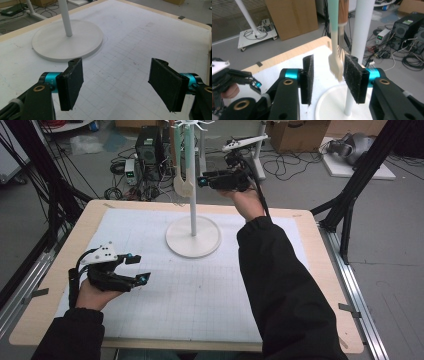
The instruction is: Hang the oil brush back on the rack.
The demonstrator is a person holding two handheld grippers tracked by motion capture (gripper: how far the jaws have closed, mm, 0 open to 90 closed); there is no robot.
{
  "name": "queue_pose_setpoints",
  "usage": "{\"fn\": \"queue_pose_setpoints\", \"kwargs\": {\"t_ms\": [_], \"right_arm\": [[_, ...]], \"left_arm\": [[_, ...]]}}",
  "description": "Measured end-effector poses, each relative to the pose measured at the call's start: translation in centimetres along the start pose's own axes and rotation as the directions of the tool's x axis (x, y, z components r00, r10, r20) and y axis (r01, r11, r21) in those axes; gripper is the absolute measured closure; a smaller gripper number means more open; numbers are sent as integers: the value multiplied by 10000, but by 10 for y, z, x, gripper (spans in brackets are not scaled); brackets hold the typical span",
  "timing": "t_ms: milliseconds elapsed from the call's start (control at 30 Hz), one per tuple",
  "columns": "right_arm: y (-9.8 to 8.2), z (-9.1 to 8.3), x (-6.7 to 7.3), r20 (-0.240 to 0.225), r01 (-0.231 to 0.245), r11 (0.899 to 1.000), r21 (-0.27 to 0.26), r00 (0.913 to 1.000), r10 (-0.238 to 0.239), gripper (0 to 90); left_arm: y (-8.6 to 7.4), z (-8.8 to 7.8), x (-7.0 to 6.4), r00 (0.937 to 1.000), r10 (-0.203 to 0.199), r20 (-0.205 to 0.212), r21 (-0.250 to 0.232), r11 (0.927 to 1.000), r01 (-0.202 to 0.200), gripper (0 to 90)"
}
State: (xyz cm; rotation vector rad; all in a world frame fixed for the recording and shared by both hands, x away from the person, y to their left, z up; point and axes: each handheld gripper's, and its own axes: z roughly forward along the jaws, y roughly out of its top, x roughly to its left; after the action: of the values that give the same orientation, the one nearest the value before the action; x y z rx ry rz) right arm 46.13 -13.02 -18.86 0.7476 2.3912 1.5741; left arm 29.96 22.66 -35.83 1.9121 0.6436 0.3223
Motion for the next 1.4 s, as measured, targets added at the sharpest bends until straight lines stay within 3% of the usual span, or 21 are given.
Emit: {"fn": "queue_pose_setpoints", "kwargs": {"t_ms": [267, 533, 833, 1233, 1400], "right_arm": [[-19, -17, 8, 248, -12, 10000, -15, 9997, 12, 400], [-44, -35, 16, 318, -111, 9999, -8, 9994, 112, 300], [-78, -52, 17, 334, -361, 9993, -53, 9988, 362, 249], [-111, -58, 20, 456, -602, 9982, 79, 9972, 598, 196], [-122, -58, 21, 426, -498, 9987, 101, 9979, 494, 181]], "left_arm": [[0, -1, 0, 10000, -10, -44, 38, 10000, 10, 277], [-1, 2, -1, 9999, -85, -77, 143, 9999, 86, 264], [-2, 4, -2, 9998, -135, -170, 264, 9996, 139, 256], [-4, 4, -1, 9996, -181, -225, 386, 9991, 189, 246], [-5, 4, -1, 9993, -231, -299, 391, 9989, 243, 243]]}}
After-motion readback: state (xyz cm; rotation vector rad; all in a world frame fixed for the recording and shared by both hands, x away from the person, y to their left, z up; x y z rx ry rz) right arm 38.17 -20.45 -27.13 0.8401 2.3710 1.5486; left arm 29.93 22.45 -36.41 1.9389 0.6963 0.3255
